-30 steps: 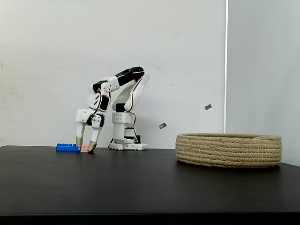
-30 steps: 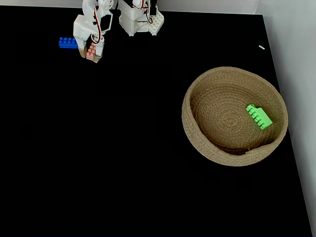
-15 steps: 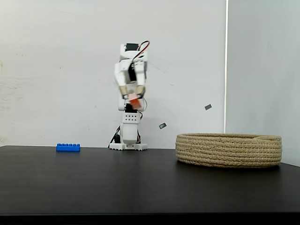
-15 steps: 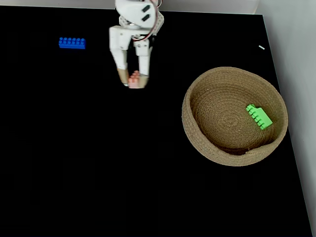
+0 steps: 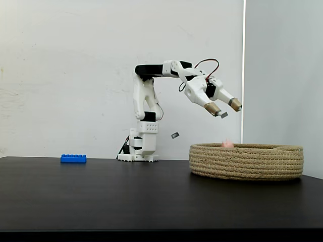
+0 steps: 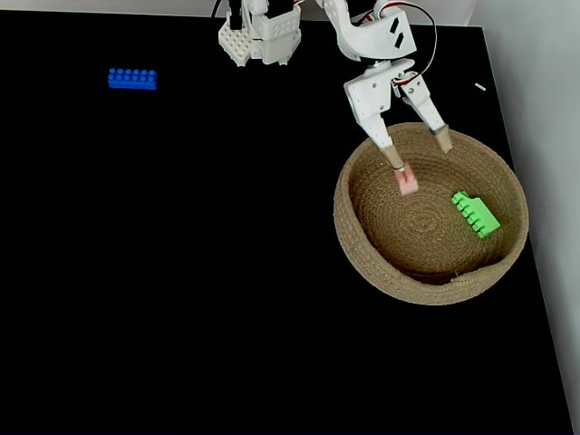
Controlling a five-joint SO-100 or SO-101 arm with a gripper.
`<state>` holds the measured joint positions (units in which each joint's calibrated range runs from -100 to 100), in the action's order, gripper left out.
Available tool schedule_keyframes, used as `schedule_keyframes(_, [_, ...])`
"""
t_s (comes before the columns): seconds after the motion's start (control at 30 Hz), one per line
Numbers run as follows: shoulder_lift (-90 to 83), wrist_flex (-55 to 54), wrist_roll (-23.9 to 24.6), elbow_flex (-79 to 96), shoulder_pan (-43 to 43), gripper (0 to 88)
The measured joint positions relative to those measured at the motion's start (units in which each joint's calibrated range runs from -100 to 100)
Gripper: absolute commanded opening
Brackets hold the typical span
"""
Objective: Place the lego blocks in the tray
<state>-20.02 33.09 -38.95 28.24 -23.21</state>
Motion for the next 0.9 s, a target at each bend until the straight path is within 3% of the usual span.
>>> schedule_keyframes(0.17, [0.00,-0.24,-0.68,1.41,2.04,35.2])
schedule_keyframes(0.33, [-4.66,4.95,-1.32,3.18,10.50,35.8])
schedule_keyframes(0.9, [-12.21,20.30,-1.42,10.52,65.15,33.6])
